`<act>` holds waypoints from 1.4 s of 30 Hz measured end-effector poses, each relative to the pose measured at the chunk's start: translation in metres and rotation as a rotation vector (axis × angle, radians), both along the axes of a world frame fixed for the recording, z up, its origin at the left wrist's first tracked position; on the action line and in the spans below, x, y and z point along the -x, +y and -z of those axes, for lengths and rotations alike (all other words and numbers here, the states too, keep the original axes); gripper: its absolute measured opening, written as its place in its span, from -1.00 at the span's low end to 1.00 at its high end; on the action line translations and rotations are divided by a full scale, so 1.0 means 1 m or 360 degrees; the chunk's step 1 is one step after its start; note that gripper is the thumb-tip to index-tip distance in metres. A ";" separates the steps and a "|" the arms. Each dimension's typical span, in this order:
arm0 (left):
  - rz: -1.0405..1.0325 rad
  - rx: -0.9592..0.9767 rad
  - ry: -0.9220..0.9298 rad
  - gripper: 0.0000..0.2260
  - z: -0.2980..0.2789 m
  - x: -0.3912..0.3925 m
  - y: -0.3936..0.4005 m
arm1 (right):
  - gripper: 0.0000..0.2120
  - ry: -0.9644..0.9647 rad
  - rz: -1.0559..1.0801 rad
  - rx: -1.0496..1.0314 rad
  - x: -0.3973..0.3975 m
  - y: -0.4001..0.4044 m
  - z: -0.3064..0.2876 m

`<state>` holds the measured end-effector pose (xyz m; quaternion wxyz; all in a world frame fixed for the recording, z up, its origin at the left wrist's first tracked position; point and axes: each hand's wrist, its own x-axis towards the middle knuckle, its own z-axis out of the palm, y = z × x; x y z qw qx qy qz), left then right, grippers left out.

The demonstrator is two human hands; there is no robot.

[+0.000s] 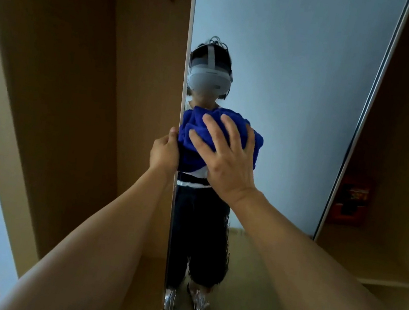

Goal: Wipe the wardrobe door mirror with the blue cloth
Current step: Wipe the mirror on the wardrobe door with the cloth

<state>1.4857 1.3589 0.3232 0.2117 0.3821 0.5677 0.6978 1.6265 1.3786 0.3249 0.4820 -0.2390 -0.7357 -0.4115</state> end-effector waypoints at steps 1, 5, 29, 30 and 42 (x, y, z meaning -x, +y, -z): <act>-0.0007 0.0000 0.0011 -0.68 0.000 0.000 -0.001 | -0.61 0.0037 0.0006 -0.0011 0.001 0.000 0.009; -0.0057 0.0022 -0.0014 -0.64 0.001 -0.001 0.002 | -0.62 -0.0136 -0.0063 0.0018 -0.005 0.003 0.063; -0.0297 0.0144 0.0007 -0.59 0.034 -0.006 0.016 | -0.62 -0.0121 -0.0064 -0.0142 -0.081 0.038 0.028; -0.0315 0.0147 0.0008 -0.59 0.034 -0.006 0.016 | -0.61 -0.0076 -0.0067 -0.0150 -0.083 0.038 0.036; -0.0543 0.0126 0.0072 -0.53 0.037 -0.011 0.027 | -0.59 -0.0463 0.0097 -0.0006 -0.117 0.055 0.186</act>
